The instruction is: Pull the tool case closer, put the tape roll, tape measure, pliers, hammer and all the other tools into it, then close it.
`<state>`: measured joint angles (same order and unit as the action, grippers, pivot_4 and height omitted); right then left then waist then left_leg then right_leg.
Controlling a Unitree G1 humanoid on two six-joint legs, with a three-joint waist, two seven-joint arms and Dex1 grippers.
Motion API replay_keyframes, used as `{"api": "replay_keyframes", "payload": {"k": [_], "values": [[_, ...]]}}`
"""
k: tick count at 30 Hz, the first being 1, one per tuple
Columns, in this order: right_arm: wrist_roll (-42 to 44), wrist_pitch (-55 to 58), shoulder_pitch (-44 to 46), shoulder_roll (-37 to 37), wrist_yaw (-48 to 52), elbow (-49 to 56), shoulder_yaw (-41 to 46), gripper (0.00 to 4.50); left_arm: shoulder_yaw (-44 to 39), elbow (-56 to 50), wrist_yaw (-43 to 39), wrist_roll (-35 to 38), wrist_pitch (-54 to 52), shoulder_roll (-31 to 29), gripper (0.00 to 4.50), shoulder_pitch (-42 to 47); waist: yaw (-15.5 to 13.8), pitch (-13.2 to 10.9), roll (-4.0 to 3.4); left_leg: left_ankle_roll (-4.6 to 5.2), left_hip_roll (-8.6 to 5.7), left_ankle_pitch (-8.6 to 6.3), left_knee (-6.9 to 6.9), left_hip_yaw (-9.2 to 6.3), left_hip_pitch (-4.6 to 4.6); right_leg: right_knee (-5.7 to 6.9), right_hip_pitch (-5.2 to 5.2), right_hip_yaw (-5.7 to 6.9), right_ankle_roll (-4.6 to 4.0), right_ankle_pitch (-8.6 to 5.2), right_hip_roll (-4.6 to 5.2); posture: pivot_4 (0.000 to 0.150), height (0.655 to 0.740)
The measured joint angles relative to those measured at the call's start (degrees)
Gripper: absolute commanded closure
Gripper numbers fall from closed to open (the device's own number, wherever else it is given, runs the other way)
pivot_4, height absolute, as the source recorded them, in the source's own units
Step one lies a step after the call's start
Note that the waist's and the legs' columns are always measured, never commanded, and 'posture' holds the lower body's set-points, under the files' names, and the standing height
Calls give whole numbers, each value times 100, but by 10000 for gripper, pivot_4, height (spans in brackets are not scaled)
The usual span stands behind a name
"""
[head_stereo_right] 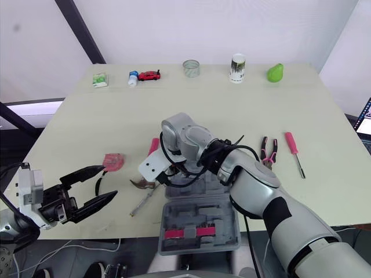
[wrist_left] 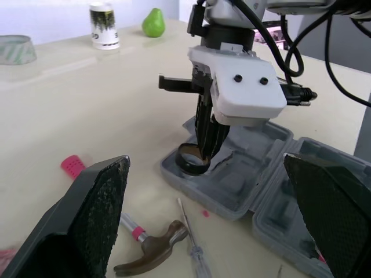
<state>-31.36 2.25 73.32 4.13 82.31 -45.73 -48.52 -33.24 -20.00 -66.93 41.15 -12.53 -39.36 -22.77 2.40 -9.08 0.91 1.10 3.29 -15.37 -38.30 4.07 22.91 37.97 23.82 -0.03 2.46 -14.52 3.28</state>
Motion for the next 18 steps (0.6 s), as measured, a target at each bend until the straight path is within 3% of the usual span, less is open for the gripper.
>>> {"api": "replay_keyframes", "payload": {"k": [18], "values": [[-142, -495, 210, 247, -453, -915, 2, 44615, 5, -201, 226, -10, -44, 28, 0, -114, 8, -2, 0, -5, 1, -1, 1, -1, 0, 0, 1, 2, -1, -1, 0, 1500, 7400]]}}
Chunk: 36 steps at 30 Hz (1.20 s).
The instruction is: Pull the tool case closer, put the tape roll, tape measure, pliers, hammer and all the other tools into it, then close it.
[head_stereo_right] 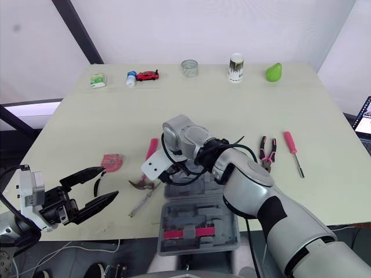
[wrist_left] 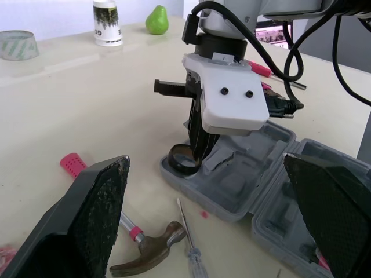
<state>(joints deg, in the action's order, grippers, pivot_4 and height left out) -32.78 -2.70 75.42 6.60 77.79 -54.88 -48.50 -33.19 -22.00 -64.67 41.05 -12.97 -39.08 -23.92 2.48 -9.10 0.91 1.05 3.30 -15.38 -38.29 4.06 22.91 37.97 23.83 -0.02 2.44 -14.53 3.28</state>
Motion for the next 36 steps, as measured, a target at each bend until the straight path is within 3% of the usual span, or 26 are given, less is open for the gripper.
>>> {"api": "replay_keyframes", "payload": {"k": [18, 22, 28, 36], "values": [[-118, -135, 0, 62, -131, -274, 0, 44615, 66, 1, 14, -47, -16, 0, 0, 110, 1, 0, 0, -2, 0, -1, 0, 0, 0, 0, 0, 0, -1, 0, 1, 1500, 7400], [-143, -147, 0, 63, -141, -357, 1, 31216, 80, 1, 14, -46, -16, 0, 0, 113, 1, 0, 0, -2, 0, -1, 1, 0, 0, 0, 0, 0, -1, 0, 1, 1500, 7400], [-150, -143, 2, 64, -178, -378, 41, 858, 119, 4, 13, -46, -16, 0, 0, 118, 0, 0, 1, -2, 0, -1, 0, 0, 0, 0, 0, 1, -1, 0, 2, 1500, 7400], [145, 182, 2, -51, 51, -59, 485, 858, 131, 45, -12, -48, -6, -1, 0, 155, -1, -3, 2, -2, 1, -1, 1, -2, 1, 0, 0, 1, 0, 0, 3, 1500, 7400]]}}
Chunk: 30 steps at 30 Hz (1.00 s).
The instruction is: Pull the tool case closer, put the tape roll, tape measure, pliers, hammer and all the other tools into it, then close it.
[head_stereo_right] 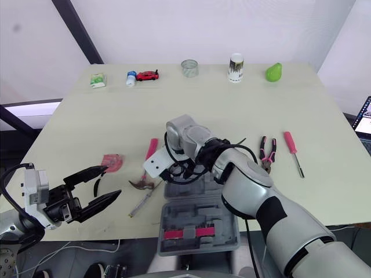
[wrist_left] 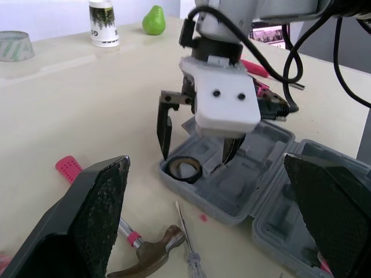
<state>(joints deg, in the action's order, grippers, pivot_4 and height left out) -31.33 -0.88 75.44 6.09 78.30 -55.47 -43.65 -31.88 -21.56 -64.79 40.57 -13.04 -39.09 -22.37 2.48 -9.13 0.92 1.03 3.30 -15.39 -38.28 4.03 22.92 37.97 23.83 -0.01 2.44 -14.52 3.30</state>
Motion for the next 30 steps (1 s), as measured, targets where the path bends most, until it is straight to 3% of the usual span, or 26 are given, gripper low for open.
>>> {"api": "replay_keyframes", "payload": {"k": [6, 10, 13, 21, 30], "values": [[1041, 1100, -371, -369, 124, 1148, 1292, 858, 27, 230, -79, -37, 73, -48, 0, 149, -10, 6, 15, 3, 0, -2, 0, -5, 0, -1, -3, 6, 1, 1, 5, 1500, 7400], [1511, 2043, -1305, -617, 175, 2151, 1547, 13057, 42, 321, -162, -53, 97, -139, 0, 224, -11, 8, 19, 7, -3, -4, 0, -5, 1, 0, -3, 8, 3, 2, 15, 1500, 7400], [1706, 2477, -1951, -780, -104, 2822, 1644, 29291, 58, 453, -239, -57, 97, -198, 0, 295, -9, 9, 19, 11, -5, -6, 0, -3, 2, 0, -2, 10, 4, 3, 16, 1500, 7400], [2128, 2687, -3197, -683, -1572, 3780, 2046, 29291, 195, 779, -452, -109, 95, -414, 0, 706, -7, 9, 21, 10, -4, -5, 0, 1, 1, 0, -3, 11, 4, 2, 9, 1500, 7400], [2366, 2079, -3519, -577, -2552, 3428, 2051, 29291, 328, 1067, -641, -212, 107, -566, 0, 937, 1, 8, 22, 11, -3, -6, 0, 0, 1, 0, -3, 10, 4, 2, 4, 1500, 7400]]}}
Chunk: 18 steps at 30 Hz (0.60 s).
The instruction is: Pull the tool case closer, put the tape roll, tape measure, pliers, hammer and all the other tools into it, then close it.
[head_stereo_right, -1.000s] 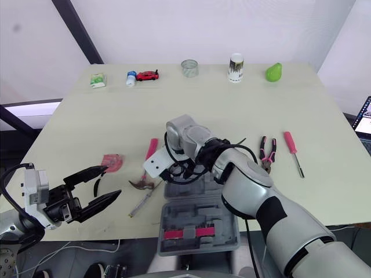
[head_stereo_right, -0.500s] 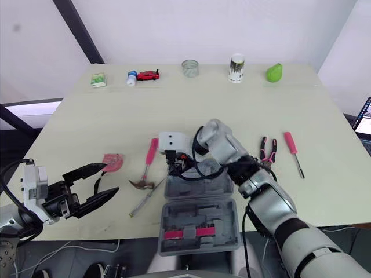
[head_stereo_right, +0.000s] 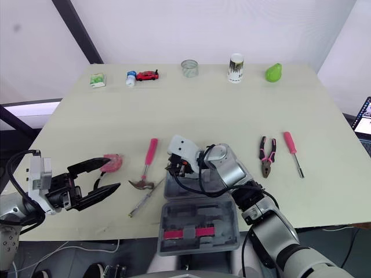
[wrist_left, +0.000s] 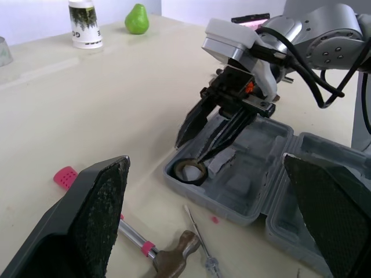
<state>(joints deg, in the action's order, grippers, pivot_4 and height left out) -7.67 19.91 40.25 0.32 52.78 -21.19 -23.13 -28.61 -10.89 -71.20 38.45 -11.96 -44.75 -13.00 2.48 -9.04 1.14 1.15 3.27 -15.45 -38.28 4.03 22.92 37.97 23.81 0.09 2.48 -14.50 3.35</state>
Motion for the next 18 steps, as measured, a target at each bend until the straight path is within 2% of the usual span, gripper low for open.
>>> {"api": "replay_keyframes", "payload": {"k": [11, 18], "values": [[58, -179, -7, -136, -230, -777, -84, 29291, 111, 39, 2, -31, -4, -1, 0, 28, 0, 0, 2, 13, 0, -7, 0, 1, 0, 1, 0, -2, 0, 0, 1, 1500, 7400], [55, -183, -6, -113, -294, -826, -144, 29291, 111, 33, 9, -30, -27, -9, 0, 35, 1, 2, 4, 14, 1, -8, 0, 0, -3, 2, -1, -2, 0, 0, 0, 1500, 7400]]}}
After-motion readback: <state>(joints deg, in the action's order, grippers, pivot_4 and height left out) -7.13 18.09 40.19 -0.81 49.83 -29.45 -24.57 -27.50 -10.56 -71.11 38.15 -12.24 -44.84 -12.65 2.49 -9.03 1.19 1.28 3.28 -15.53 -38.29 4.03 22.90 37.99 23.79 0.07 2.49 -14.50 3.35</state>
